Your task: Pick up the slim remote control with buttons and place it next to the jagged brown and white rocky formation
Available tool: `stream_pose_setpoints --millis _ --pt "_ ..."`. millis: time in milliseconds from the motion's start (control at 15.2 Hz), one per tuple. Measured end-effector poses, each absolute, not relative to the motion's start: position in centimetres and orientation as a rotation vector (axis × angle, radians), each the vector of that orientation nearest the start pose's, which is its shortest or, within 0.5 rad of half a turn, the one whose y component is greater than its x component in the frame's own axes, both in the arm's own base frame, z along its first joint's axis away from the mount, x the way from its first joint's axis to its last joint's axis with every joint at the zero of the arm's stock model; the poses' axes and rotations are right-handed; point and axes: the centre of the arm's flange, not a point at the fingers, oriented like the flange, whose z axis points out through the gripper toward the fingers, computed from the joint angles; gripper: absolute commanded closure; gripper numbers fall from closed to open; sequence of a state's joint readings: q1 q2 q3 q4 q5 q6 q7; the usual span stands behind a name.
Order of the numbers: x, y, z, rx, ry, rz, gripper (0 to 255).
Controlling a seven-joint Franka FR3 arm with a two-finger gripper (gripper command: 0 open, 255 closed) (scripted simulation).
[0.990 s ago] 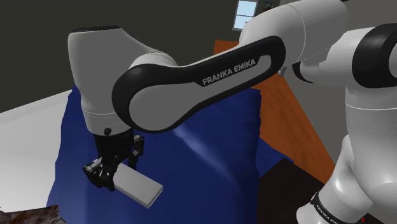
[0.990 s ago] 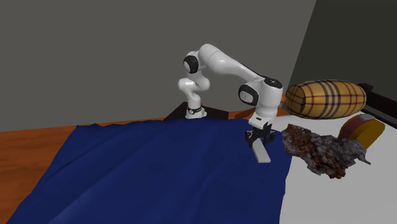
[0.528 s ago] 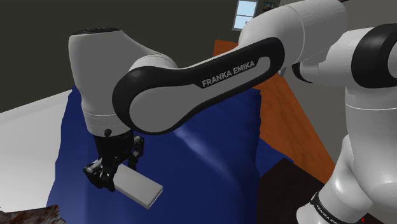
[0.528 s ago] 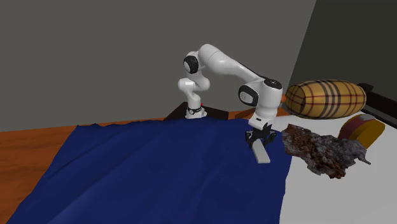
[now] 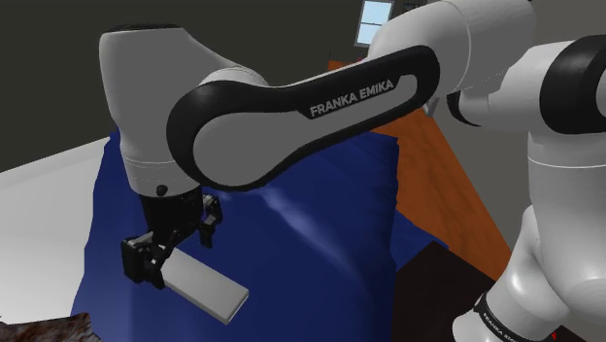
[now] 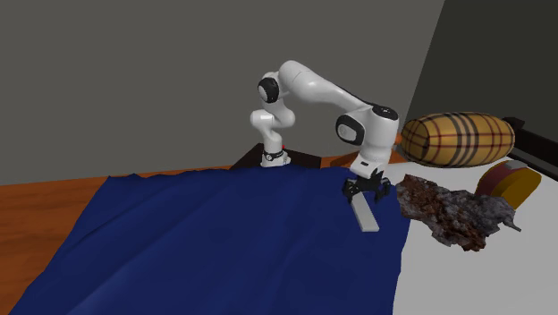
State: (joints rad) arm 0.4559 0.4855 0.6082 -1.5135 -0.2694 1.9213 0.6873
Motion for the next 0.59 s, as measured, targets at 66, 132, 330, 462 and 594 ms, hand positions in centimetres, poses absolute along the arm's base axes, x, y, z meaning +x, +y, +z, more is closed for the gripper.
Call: stream_pose_setpoints --millis 66,132,330,462,594 --pt "40.0 55.0 43.4 -3.055 -0.639 0.007 0" --pt "39.9 55.0 44.7 -3.055 -0.638 0.007 0" --pt "39.8 55.0 45.5 -3.056 -0.639 0.007 0" --pt "39.8 55.0 45.6 -3.056 -0.639 0.008 0" --pt "39.8 55.0 45.6 -3.056 -0.639 0.008 0"
